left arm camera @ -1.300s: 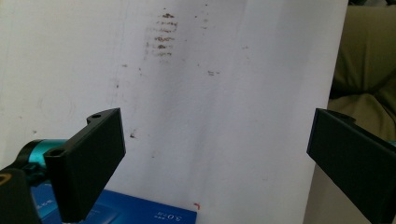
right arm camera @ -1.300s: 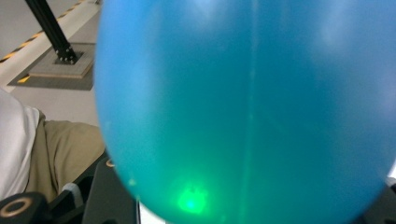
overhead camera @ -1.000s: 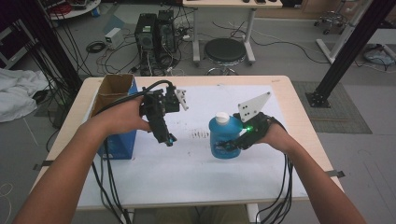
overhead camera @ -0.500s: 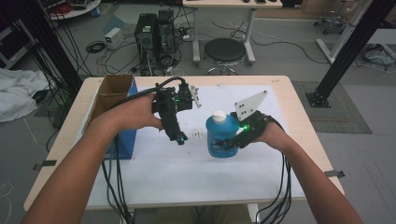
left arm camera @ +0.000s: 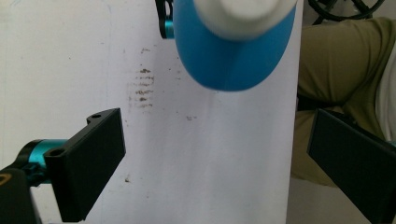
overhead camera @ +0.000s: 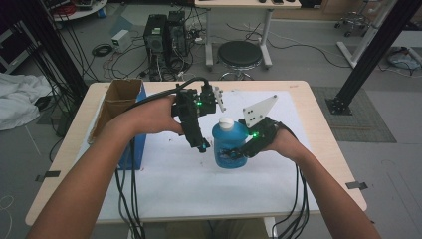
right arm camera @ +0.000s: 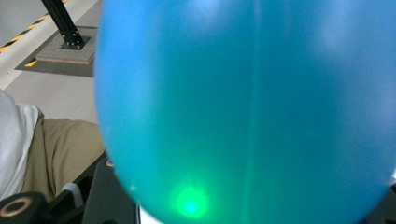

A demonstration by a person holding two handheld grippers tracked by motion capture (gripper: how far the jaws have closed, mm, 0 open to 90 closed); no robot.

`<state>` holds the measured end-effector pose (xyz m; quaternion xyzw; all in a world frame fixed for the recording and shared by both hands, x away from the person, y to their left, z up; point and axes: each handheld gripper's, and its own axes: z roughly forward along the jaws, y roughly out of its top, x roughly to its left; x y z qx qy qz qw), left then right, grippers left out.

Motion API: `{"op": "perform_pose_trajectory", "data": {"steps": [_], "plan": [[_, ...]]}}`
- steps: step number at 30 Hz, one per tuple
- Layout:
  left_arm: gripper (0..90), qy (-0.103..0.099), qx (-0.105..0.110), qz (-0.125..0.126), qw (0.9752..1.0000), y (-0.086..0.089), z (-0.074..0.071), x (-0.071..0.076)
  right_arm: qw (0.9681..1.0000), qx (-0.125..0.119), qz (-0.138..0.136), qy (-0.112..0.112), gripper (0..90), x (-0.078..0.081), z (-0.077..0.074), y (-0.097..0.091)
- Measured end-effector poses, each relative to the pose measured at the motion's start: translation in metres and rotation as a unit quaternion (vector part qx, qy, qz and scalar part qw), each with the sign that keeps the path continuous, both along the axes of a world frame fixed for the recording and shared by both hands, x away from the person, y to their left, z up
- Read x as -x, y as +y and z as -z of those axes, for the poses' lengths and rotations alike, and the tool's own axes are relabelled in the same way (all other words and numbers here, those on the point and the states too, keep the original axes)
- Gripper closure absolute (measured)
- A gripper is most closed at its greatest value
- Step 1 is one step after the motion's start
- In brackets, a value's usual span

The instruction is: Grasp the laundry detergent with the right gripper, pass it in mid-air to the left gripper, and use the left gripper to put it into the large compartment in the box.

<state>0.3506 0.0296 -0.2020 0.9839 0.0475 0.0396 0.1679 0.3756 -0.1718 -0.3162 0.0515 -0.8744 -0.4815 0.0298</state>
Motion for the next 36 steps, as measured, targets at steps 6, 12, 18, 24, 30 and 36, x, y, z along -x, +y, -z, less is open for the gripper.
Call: {"op": "perform_pose_trajectory", "data": {"steps": [6, 12, 18, 24, 30, 36], "plan": [[4.3, 0.003, 0.003, 0.008, 1.0000, -0.011, -0.003, 0.000, 1.0000, -0.003, 0.000, 0.005, 44.2, 0.000, -0.001, 0.006], [4.3, 0.002, 0.001, 0.016, 0.9999, -0.020, -0.005, 0.000, 1.0000, -0.002, -0.005, 0.006, 44.2, -0.001, -0.002, 0.011], [4.3, 0.000, 0.002, 0.018, 0.9998, -0.024, -0.007, 0.000, 0.9999, -0.001, -0.008, 0.007, 44.2, -0.001, -0.002, 0.015], [4.3, -0.002, -0.003, 0.022, 0.9997, -0.028, -0.006, -0.001, 0.9999, 0.005, -0.013, 0.010, 44.2, 0.000, -0.001, 0.019], [4.3, -0.003, -0.009, 0.027, 0.9996, -0.033, -0.003, -0.002, 0.9998, 0.003, -0.016, 0.012, 44.2, 0.000, -0.004, 0.022], [4.3, -0.004, -0.015, 0.031, 0.9994, -0.036, -0.001, -0.003, 0.9998, 0.003, -0.016, 0.014, 44.1, 0.000, -0.005, 0.023]]}}
